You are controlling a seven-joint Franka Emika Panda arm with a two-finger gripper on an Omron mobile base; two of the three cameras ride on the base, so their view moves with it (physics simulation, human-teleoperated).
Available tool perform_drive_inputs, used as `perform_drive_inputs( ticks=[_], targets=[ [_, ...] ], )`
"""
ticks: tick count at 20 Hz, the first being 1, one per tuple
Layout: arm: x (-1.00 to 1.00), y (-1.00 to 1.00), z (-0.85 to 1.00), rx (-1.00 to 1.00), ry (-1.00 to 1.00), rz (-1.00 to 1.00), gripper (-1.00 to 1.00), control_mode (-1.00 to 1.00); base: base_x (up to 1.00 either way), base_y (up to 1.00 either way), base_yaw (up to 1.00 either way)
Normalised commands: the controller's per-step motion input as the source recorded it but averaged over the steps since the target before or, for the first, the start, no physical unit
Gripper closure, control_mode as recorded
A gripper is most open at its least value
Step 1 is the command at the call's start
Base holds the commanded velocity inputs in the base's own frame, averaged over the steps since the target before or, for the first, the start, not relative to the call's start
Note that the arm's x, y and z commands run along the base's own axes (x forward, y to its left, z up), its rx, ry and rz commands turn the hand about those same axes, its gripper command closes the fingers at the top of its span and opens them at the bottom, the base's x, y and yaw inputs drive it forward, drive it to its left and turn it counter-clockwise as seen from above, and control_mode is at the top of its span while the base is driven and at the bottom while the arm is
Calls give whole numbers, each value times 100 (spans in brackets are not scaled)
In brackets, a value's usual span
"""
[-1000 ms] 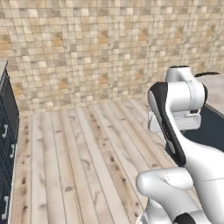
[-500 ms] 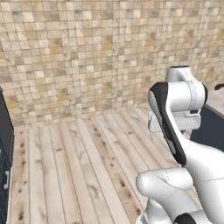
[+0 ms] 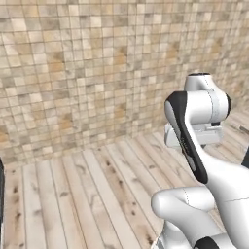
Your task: Take the pizza cutter from the drawer on the right and place it on the dining counter for cutting.
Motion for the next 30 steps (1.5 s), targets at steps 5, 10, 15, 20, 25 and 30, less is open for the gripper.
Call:
perform_drive_inputs(
  ticks=[5, 10, 15, 20, 25, 30],
  targets=[
    [0, 0, 0, 0, 0, 0, 100, 100, 100, 1, -23],
    [0, 0, 0, 0, 0, 0, 100, 100, 88, 22, -48],
    [0, 0, 0, 0, 0, 0, 100, 100, 41, 45, -81],
    [0, 0, 0, 0, 0, 0, 100, 100, 62, 66, -76],
    [0, 0, 0, 0, 0, 0, 100, 100, 85, 82, -68],
    [0, 0, 0, 0, 0, 0, 100, 100, 89, 84, -67]
  ],
)
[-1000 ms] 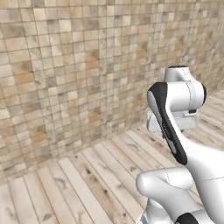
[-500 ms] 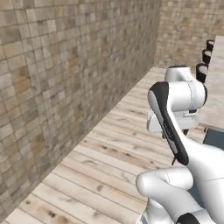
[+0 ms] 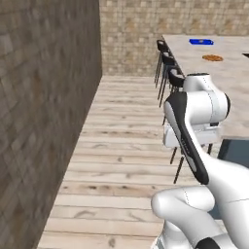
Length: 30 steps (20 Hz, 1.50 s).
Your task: Take the pizza cutter from the drawer on the right and place it on the dining counter for cutting.
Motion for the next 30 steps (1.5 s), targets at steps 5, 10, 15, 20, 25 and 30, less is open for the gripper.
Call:
perform_drive_inputs(
  ticks=[5, 10, 15, 20, 25, 30],
  targets=[
    [0, 0, 0, 0, 0, 0, 100, 100, 100, 99, -42],
    [0, 0, 0, 0, 0, 0, 100, 100, 100, 81, -25],
    [0, 0, 0, 0, 0, 0, 100, 100, 100, 7, -4],
    [0, 0, 0, 0, 0, 0, 100, 100, 100, 0, 0],
    [0, 0, 0, 0, 0, 0, 100, 100, 100, 11, 0],
    [0, 0, 0, 0, 0, 0, 100, 100, 100, 16, 0]
  ],
)
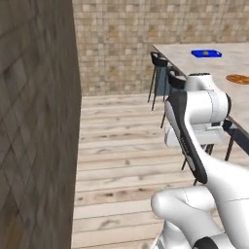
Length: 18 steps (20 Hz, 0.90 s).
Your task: Take the pizza cutter from the drawer on the right and place it on the dining counter for cutting.
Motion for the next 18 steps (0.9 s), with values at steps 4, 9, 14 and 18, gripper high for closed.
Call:
perform_drive_inputs(
  ticks=[4, 9, 14, 18],
  targets=[
    [0, 0, 0, 0, 0, 0, 100, 100, 100, 18, -1],
    [0, 0, 0, 0, 0, 0, 100, 100, 100, 23, -1],
    [0, 0, 0, 0, 0, 0, 100, 100, 100, 26, -1],
    [0, 0, 0, 0, 0, 0, 100, 100, 100, 36, -3]
  ],
)
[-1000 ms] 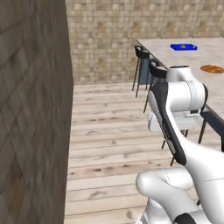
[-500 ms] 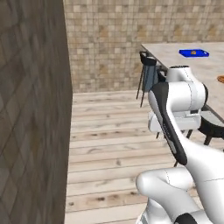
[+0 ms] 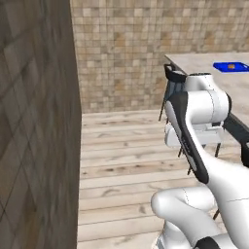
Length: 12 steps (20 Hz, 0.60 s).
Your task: Take the pizza cutter from the drawer on the right and place it on the dining counter for cutting.
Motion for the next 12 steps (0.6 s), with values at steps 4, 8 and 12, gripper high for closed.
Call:
perform_drive_inputs(
  ticks=[4, 8, 12],
  targets=[
    [0, 0, 0, 0, 0, 0, 100, 100, 100, 31, -5],
    [0, 0, 0, 0, 0, 0, 100, 100, 100, 3, -12],
    [0, 0, 0, 0, 0, 0, 100, 100, 100, 0, -29]
  ],
)
